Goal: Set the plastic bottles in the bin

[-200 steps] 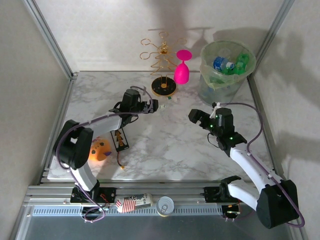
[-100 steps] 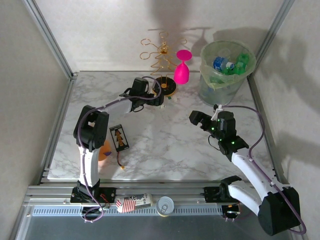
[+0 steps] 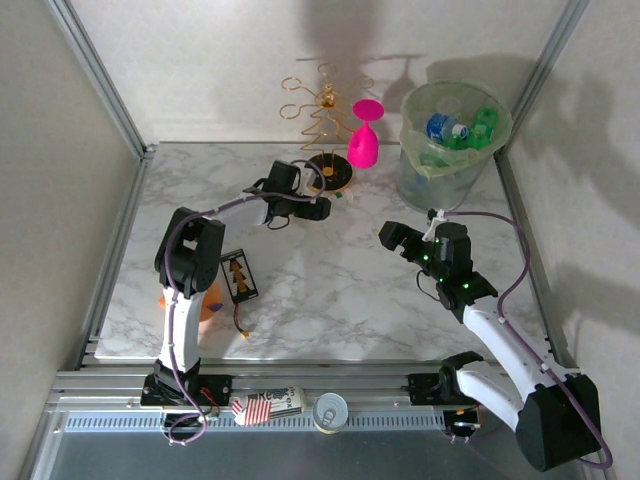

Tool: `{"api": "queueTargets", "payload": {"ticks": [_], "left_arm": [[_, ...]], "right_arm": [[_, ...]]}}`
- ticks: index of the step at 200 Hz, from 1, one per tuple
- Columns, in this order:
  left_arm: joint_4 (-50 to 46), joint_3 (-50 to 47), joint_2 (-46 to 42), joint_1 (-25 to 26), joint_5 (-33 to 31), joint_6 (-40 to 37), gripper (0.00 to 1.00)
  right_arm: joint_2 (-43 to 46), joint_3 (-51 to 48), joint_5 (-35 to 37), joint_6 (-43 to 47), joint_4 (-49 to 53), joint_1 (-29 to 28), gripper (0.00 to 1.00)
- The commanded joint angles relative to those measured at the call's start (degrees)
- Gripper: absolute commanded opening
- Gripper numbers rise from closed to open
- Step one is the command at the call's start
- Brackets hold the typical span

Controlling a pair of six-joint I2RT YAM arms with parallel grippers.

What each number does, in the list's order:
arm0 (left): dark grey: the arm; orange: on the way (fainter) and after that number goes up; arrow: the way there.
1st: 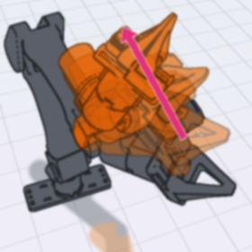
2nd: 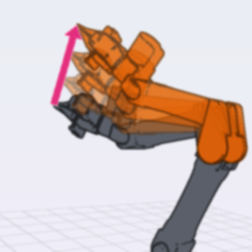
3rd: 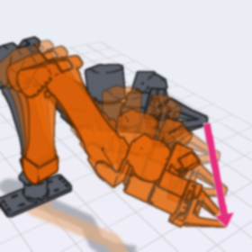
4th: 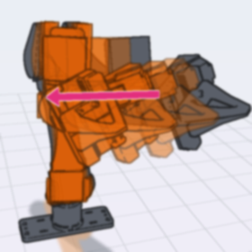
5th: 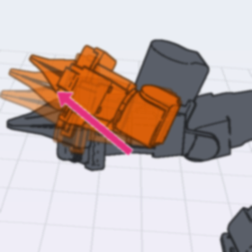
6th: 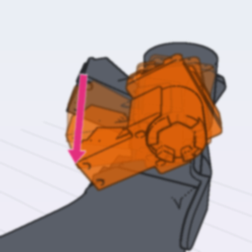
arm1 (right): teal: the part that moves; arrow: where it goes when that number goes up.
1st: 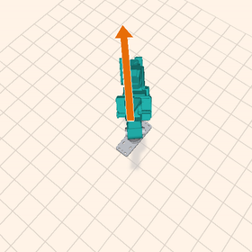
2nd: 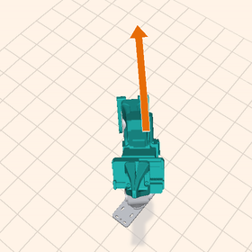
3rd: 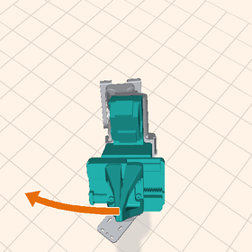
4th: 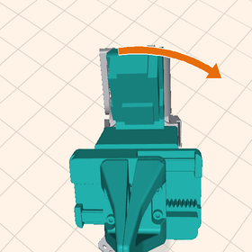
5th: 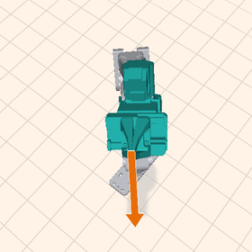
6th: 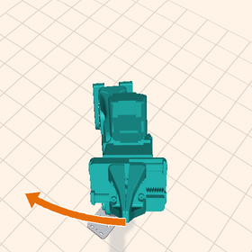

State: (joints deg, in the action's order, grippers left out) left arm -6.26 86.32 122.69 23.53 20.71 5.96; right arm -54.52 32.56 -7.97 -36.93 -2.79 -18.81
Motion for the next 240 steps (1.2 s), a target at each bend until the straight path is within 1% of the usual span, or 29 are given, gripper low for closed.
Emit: {"api": "queueTargets", "payload": {"ticks": [1,26,51,69,90,120,141,168,187,217,228,240], "left_arm": [[1.8,-3.9,-4.3,0.3,1.5,1.6,0.98],[3.6,-6.8,-5.8,0.9,0.3,1.8,0.96],[3.3,-6.7,-5.4,1.2,-1.5,1.0,0.95],[2.7,-5.1,-4.1,1.3,-2.4,0.1,0.94],[0.9,-1.8,-1.9,1.3,-6.4,-1.6,0.94],[-1.9,2.7,0.8,1.3,-10.3,-4.3,0.97],[-3.3,4.9,2.3,1.4,-10.3,-5.9,1.0],[-4.5,6.5,3.2,2.1,-8.4,-7.1,0.99],[-4.9,6.4,3.0,3.1,-8.3,-8.2,0.98],[-5.7,7.0,3.5,4.2,-10.0,-9.6,0.92],[-6.8,7.7,4.2,4.4,-9.8,-9.8,0.87],[-7.8,8.2,4.9,4.6,-9.5,-10.2,0.86]], "right_arm": [[0.0,-0.4,0.5,-0.6,-1.5,-0.4,0.99],[-0.6,-0.4,0.0,-0.8,-1.9,-0.5,0.99],[-0.9,-0.4,-0.1,-0.7,-2.0,-0.5,0.99],[-0.8,-0.5,0.0,-0.7,-2.0,-0.4,0.99],[-0.5,-0.5,0.3,-0.6,-1.4,-0.4,0.99],[0.6,-0.5,1.3,-0.4,-0.2,-0.5,0.99],[1.0,-0.5,1.9,-0.3,0.1,-0.4,0.99],[0.5,-0.1,1.9,-0.3,-0.1,-0.4,0.99],[-0.1,0.0,1.7,-0.4,-0.3,-0.5,0.99],[-0.7,0.1,1.5,-0.4,-0.6,-0.5,0.99],[-0.8,0.1,1.5,-0.4,-0.6,-0.4,0.99],[-0.7,0.1,1.5,-0.4,-0.4,-0.4,0.99]]}}
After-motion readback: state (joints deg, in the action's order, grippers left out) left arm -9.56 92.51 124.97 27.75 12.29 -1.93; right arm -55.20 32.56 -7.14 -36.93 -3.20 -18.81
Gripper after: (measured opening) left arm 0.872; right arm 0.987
